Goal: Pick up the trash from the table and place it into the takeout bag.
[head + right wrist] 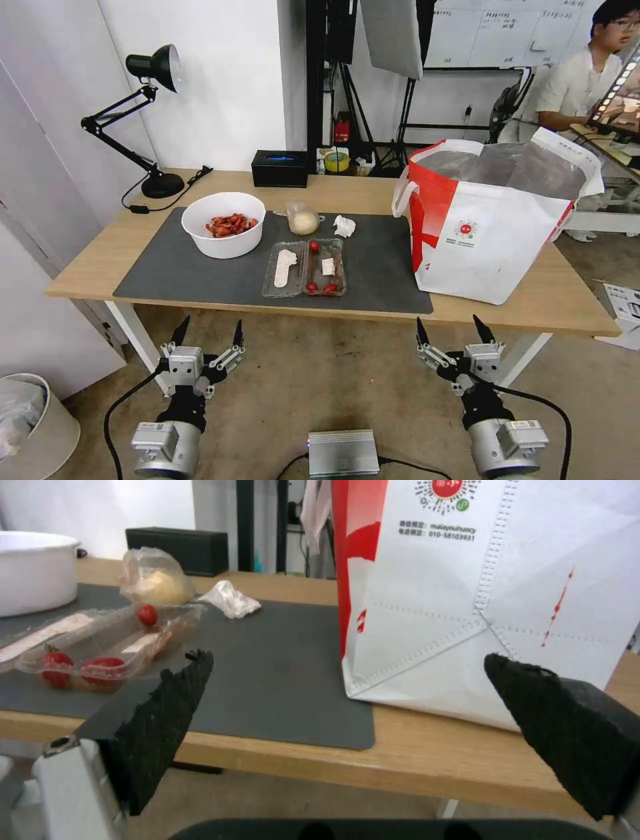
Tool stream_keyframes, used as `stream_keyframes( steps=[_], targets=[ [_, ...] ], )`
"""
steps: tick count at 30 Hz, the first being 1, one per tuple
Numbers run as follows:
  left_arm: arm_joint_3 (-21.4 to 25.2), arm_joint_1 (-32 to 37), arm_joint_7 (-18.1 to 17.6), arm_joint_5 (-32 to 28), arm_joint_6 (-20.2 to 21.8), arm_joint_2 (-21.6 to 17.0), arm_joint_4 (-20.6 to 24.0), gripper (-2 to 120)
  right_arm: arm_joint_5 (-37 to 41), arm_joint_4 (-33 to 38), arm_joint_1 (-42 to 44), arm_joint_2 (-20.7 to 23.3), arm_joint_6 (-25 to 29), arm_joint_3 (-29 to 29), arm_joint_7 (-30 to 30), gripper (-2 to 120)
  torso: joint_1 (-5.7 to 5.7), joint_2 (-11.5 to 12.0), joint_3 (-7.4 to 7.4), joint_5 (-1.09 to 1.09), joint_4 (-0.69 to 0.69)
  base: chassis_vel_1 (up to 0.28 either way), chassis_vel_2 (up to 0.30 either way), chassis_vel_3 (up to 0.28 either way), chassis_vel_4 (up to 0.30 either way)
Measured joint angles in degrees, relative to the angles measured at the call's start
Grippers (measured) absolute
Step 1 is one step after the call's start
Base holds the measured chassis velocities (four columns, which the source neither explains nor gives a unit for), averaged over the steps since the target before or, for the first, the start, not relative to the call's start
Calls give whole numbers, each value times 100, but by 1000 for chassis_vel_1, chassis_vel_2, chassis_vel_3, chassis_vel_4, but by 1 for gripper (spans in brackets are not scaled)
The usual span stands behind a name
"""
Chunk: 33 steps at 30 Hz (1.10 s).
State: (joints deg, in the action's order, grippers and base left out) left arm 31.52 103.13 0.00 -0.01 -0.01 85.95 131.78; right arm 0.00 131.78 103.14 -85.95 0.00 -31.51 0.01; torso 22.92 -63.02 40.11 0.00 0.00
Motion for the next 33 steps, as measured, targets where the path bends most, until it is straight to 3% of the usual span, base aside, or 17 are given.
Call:
stream_keyframes(
  steps=[28, 30, 31, 32, 33],
  targets=[
    [-4, -7, -8, -9, -9, 2, 0, 100, 15, -6, -30, 40, 0, 16, 0, 100, 0, 0, 0, 1, 1, 0, 0, 0, 0],
    [-76, -93, -100, -97, -112, 43, 2, 100, 127, -51, -200, 280, -11, 130, 1, 100, 0, -1, 0, 0, -1, 0, 0, 0, 0],
    [-284, -303, -340, -328, -388, 162, 49, 100, 252, -106, -399, 547, -27, 270, 3, 100, 0, 0, 0, 0, 4, 0, 0, 0, 0],
    [-284, -303, -340, -328, -388, 162, 49, 100, 252, -106, -399, 547, -27, 270, 3, 100, 0, 0, 0, 0, 4, 0, 0, 0, 0],
    [-492, -540, -541, -536, -679, 278, 138, 100, 361, -146, -570, 780, -41, 381, 6, 100, 0, -1, -1, -1, -1, 0, 0, 0, 0]
  ],
)
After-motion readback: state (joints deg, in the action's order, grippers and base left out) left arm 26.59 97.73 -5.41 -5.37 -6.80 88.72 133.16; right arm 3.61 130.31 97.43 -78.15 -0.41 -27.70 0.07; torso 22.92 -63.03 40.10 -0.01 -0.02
